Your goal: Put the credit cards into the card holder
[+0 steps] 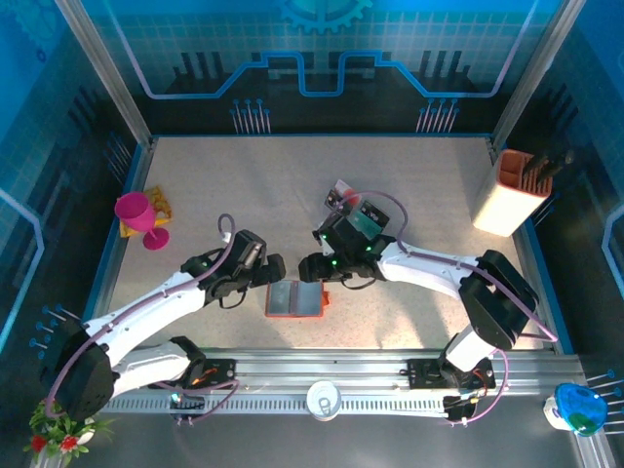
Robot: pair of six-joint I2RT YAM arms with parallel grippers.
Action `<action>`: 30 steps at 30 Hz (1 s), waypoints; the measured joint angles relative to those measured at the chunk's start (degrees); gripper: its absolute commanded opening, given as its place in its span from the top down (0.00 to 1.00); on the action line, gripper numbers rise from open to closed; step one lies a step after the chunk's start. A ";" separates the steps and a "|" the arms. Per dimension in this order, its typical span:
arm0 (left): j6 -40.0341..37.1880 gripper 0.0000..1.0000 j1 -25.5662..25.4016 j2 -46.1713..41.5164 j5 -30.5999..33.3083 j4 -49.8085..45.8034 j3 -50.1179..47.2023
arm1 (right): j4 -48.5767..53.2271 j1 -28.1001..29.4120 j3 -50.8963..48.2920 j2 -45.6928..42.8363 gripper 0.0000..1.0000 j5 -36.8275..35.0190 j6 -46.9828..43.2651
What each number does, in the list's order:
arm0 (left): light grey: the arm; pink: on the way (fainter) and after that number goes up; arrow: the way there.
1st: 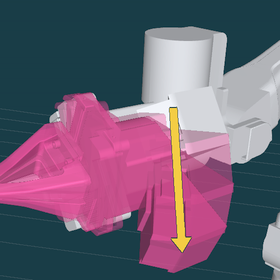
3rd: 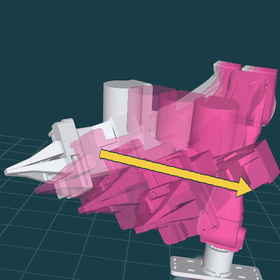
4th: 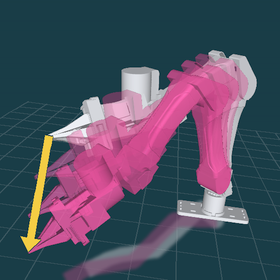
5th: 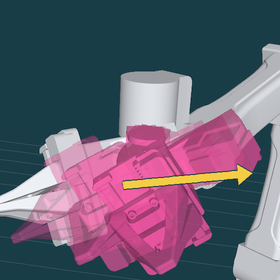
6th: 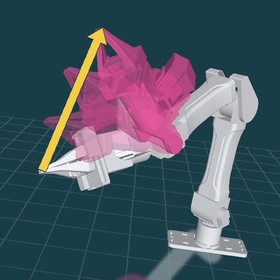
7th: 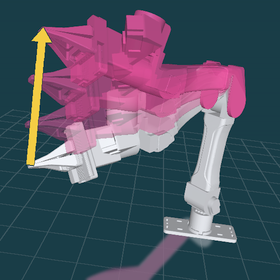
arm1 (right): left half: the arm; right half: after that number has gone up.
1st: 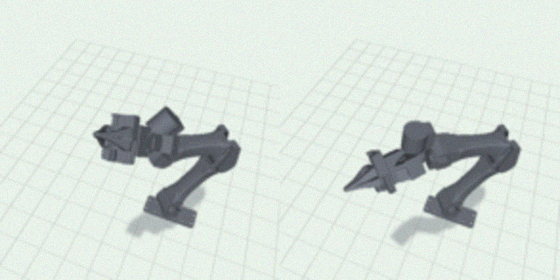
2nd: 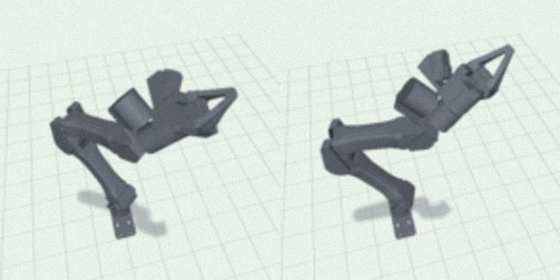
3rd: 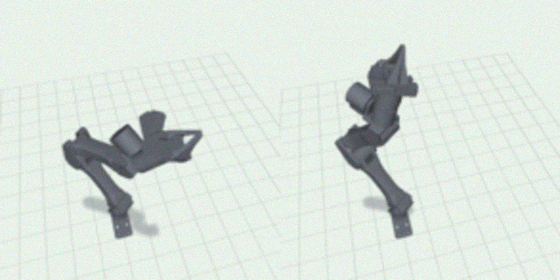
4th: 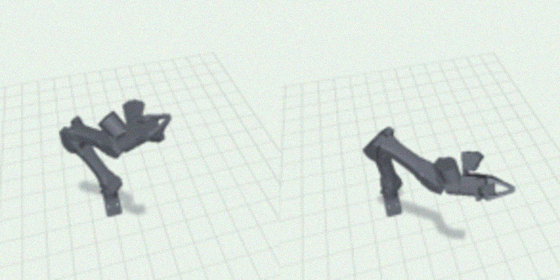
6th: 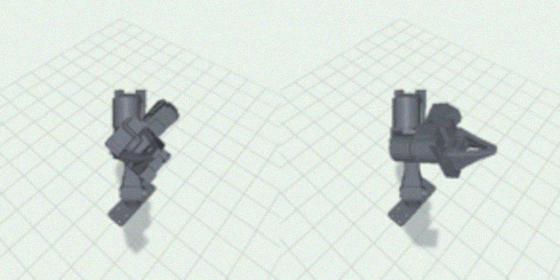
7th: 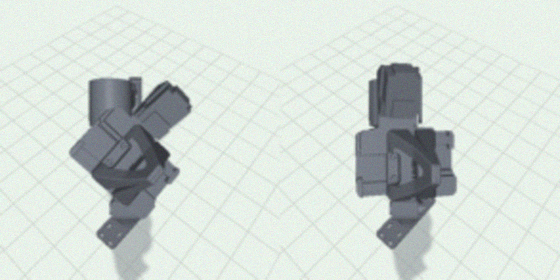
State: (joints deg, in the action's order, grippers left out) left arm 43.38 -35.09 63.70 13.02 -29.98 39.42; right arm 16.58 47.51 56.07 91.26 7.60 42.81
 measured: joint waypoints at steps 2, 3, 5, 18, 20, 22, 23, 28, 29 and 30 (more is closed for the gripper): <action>0.00 0.01 0.00 0.68 -0.35 0.35 0.00 | 2.80 0.46 0.00 0.24 0.44 -1.79 -1.40; -0.02 0.01 0.00 0.96 -0.46 0.46 0.02 | 3.69 0.72 0.00 0.48 0.45 -2.43 -1.92; 0.00 0.01 0.00 1.53 -0.74 0.55 0.02 | 5.20 1.31 0.00 1.38 0.45 -3.56 -2.82; -0.02 0.01 0.00 3.37 -0.90 1.68 0.02 | 7.06 1.60 -1.38 4.87 1.00 -6.80 -4.81; -0.02 0.01 0.00 3.67 -0.90 1.95 0.02 | 7.08 1.27 -2.32 4.55 1.00 -7.21 -4.98; -0.02 0.01 0.00 3.89 -0.90 2.01 0.02 | 7.23 0.63 -3.45 3.74 1.00 -7.26 -5.11; -0.02 0.01 0.00 3.98 -0.90 2.03 0.02 | 7.43 0.07 -4.04 3.08 1.00 -7.30 -5.29; -0.02 0.01 0.00 4.52 -0.90 2.05 0.02 | 8.09 -3.28 -6.05 -0.20 1.00 -7.69 -6.14; -0.02 0.01 0.00 4.68 -0.92 2.08 0.02 | 8.15 -3.93 -6.58 -0.87 1.00 -7.82 -6.47; -0.02 0.01 0.00 4.74 -0.92 2.05 0.02 | 8.37 -4.48 -6.91 -1.36 1.00 -7.91 -6.73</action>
State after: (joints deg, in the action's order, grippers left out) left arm 43.35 -35.09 68.45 12.10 -27.92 39.44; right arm 24.95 43.03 49.17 89.91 -0.32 36.07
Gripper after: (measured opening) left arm 0.992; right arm 0.063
